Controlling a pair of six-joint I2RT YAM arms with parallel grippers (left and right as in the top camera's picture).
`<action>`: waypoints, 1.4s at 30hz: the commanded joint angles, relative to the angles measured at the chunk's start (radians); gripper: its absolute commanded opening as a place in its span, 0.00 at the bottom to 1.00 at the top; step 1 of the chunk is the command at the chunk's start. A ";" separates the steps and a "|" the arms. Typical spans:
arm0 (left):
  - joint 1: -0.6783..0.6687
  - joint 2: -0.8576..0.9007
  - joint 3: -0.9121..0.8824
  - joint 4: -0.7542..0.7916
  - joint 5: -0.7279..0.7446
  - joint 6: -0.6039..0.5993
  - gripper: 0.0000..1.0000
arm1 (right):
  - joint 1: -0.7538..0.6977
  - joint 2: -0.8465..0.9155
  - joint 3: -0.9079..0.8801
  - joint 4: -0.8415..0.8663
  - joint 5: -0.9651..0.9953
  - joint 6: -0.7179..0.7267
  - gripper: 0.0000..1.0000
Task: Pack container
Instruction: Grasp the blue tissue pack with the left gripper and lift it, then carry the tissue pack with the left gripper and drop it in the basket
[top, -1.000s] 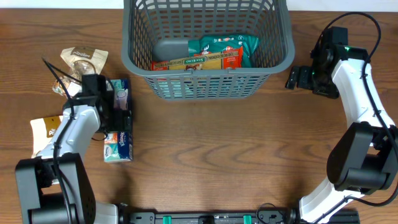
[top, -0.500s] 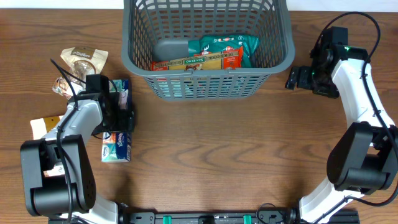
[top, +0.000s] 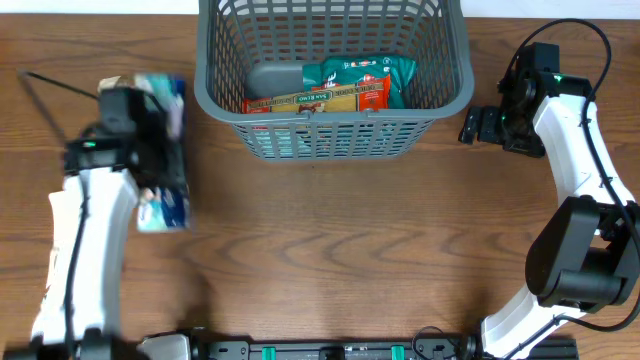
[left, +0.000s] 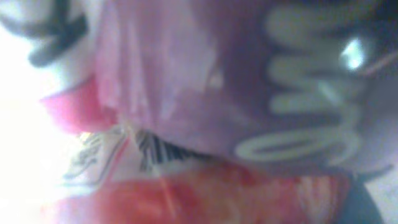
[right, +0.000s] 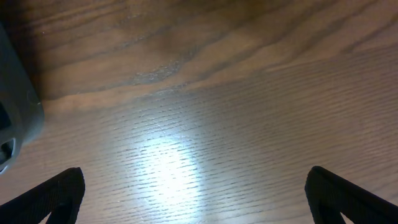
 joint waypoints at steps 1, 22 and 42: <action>0.001 -0.062 0.196 -0.050 -0.003 -0.069 0.06 | 0.004 -0.002 -0.002 0.000 0.000 -0.017 0.99; -0.436 0.295 0.890 0.129 0.099 0.756 0.06 | 0.004 -0.002 -0.002 0.003 0.000 -0.024 0.99; -0.521 0.730 0.888 0.111 0.100 0.969 0.06 | 0.005 -0.002 -0.002 -0.014 0.000 -0.024 0.99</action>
